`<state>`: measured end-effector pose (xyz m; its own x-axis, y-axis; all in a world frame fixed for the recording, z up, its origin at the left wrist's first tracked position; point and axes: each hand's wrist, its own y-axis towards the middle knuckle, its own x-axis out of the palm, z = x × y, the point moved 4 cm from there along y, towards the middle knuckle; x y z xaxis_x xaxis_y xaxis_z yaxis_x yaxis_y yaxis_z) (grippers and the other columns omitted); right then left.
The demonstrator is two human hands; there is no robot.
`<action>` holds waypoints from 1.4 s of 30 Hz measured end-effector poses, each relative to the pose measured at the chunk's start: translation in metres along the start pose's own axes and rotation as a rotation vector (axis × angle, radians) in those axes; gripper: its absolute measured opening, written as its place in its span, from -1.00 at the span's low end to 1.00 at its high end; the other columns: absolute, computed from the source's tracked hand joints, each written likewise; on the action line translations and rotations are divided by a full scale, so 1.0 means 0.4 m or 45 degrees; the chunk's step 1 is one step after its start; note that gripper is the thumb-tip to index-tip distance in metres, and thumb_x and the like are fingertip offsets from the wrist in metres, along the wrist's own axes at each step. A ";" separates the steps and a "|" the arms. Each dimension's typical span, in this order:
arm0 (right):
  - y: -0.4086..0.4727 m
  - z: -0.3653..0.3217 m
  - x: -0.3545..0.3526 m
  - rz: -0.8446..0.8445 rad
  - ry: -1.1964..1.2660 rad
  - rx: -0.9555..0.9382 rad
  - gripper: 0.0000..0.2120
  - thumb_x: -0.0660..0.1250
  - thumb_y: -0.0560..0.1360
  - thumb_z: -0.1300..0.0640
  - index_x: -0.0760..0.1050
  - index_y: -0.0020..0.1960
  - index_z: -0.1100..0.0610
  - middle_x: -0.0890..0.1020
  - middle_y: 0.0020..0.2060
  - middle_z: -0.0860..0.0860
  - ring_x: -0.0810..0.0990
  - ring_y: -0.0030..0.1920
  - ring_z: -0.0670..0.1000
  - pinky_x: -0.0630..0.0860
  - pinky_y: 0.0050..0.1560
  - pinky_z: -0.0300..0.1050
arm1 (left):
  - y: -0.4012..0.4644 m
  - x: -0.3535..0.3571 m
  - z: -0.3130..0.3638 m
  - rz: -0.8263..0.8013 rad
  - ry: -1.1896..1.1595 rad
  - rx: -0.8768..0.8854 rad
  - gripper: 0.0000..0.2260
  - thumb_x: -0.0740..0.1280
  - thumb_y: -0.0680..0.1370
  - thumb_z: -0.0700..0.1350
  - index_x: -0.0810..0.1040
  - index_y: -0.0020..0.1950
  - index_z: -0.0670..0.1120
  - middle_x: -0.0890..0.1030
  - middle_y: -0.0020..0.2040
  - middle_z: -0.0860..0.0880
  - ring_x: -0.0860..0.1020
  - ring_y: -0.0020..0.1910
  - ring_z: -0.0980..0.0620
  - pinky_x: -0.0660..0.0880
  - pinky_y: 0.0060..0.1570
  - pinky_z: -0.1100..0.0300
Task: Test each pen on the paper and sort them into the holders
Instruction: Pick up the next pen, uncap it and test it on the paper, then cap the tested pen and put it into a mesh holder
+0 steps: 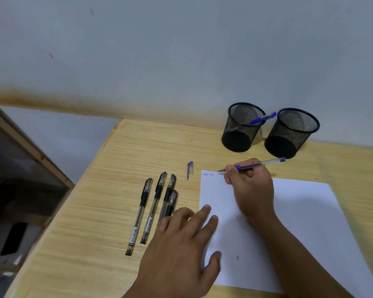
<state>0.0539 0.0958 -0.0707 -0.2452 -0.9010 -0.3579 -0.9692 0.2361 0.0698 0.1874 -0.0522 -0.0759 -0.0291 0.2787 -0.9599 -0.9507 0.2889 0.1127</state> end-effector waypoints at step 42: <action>-0.155 -0.006 -0.217 -0.186 0.556 0.198 -0.91 0.42 0.51 0.29 0.56 -0.08 0.32 0.71 -0.30 0.16 0.69 -0.29 0.01 0.62 -0.23 -0.23 | 0.293 -0.101 -0.191 0.086 -0.328 -0.789 -0.64 0.28 0.49 0.16 0.55 0.24 0.08 0.68 -0.05 0.09 0.61 0.01 0.04 0.54 0.04 0.08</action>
<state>0.1353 0.1585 -0.0416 -0.1255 -0.9894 0.0731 -0.9876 0.1176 -0.1041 0.0536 -0.0994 -0.0435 -0.0935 0.5096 -0.8553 -0.9531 -0.2941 -0.0710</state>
